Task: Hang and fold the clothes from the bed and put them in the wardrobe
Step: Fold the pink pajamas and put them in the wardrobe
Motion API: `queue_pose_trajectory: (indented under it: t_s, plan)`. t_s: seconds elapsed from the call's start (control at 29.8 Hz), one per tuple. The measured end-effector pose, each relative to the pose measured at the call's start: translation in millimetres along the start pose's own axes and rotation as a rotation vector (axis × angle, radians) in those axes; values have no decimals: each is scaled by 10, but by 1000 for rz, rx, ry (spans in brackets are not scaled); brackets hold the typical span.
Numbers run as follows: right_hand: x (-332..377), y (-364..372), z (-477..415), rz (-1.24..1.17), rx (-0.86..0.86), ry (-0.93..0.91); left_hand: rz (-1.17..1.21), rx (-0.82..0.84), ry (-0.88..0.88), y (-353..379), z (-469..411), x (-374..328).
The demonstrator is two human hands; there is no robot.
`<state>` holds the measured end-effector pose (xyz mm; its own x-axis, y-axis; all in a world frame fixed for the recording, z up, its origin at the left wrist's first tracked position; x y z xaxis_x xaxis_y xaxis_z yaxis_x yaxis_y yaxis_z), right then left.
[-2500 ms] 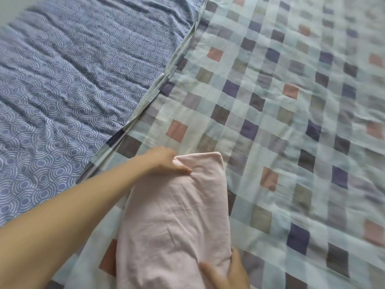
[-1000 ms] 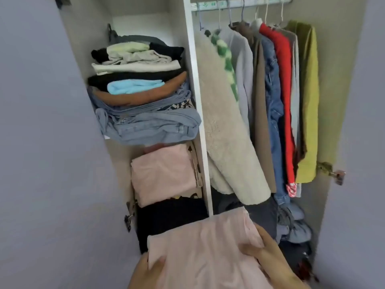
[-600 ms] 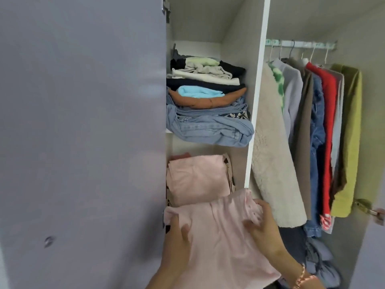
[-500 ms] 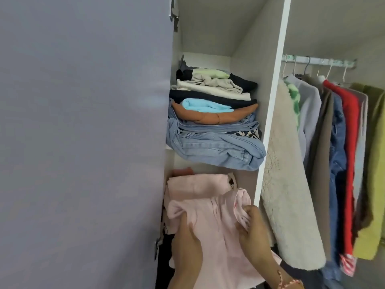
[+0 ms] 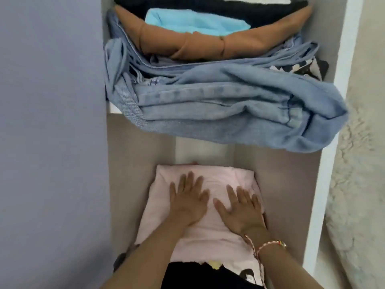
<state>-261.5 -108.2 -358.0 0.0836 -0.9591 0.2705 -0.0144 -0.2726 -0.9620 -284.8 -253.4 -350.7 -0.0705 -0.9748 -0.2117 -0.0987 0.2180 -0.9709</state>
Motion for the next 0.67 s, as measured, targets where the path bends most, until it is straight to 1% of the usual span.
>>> queue_pose_trajectory:
  t_s: [0.07,0.13,0.2,0.27,0.34,0.37,0.47,0.54,0.6,0.64,0.67]
  plan:
    - [25,-42,-81,0,51,-16,-5,37,13,-35,-119,10]
    - [3,-16,-106,32,134,-3,-8,93,-11,-19,-154,22]
    - [8,-43,-4,52,221,-1,-90,118,-27,-2,-64,11]
    - [104,-231,238,53,264,-53,-138,114,-86,-128,61,-28]
    - [224,-406,508,4,247,-132,-186,84,-143,-215,160,-71]
    - [241,-599,746,-7,210,-163,-159,75,-149,-307,293,-171]
    - [278,-948,1446,-65,128,-280,-72,76,-107,-415,797,-405]
    - [294,-1163,1928,-136,102,-314,-25,94,-100,-558,1234,-543]
    - [376,-1284,2407,-238,95,-362,51,29,-74,-655,1706,-711]
    - [458,-1378,2723,-301,103,-396,89,-93,-4,-798,2067,-806]
    - [555,-1419,2992,-376,102,-446,55,-260,77,-937,2434,-882]
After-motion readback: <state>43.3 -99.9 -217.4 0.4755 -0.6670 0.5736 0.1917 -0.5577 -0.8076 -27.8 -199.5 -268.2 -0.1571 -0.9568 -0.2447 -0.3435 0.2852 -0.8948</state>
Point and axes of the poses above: each hand's wrist, its own z-axis away from the middle knuckle, its own y-axis out of the palm, x = y × z, the point moved 3 cm from there along -z, towards the middle knuckle, and after that the axes turned 11 degrees about x, right-handed, at the moved point
